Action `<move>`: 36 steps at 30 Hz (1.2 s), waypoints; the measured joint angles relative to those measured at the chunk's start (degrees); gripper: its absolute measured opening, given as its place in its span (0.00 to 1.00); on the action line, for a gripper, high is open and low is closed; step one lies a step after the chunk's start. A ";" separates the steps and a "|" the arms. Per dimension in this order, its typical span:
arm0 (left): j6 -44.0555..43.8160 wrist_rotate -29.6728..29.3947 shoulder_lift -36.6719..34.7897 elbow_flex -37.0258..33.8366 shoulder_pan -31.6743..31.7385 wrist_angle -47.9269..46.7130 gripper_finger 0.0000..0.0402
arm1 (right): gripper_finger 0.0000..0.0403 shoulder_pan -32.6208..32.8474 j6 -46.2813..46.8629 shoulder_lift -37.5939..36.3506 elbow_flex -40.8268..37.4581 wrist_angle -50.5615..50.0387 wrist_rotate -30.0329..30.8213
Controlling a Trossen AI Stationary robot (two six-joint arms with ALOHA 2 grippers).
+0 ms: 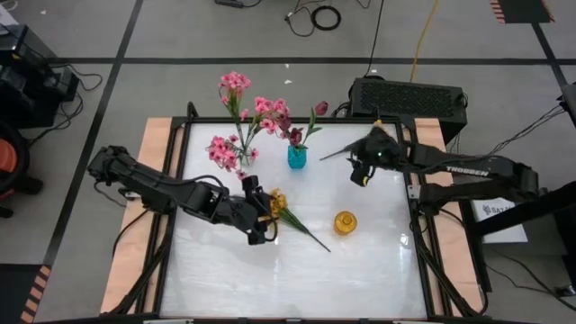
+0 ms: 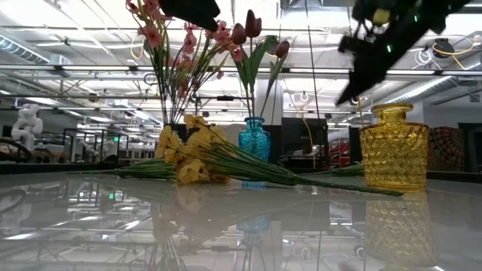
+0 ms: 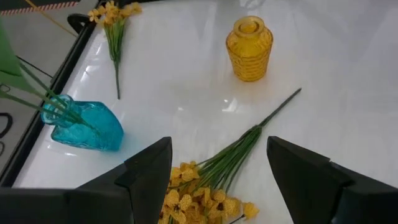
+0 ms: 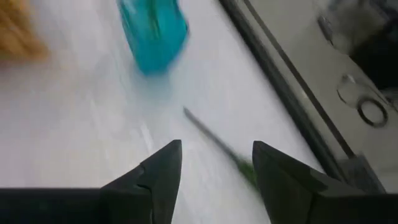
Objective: Sort flowers into vase by color
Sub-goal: Put the top yellow flowers into the yellow vase
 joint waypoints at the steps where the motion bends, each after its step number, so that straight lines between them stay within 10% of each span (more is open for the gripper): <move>1: 0.01 0.05 0.38 0.00 0.00 0.08 0.67 | 0.46 -0.35 -0.67 0.00 -2.01 1.13 0.36; 13: 2.04 0.88 7.20 0.00 0.46 0.96 0.67 | 0.39 -8.45 0.74 4.19 -11.33 21.56 1.47; 36: 6.05 6.02 9.50 0.00 1.75 4.73 0.67 | 0.42 -18.27 -24.71 28.36 5.06 5.12 -2.12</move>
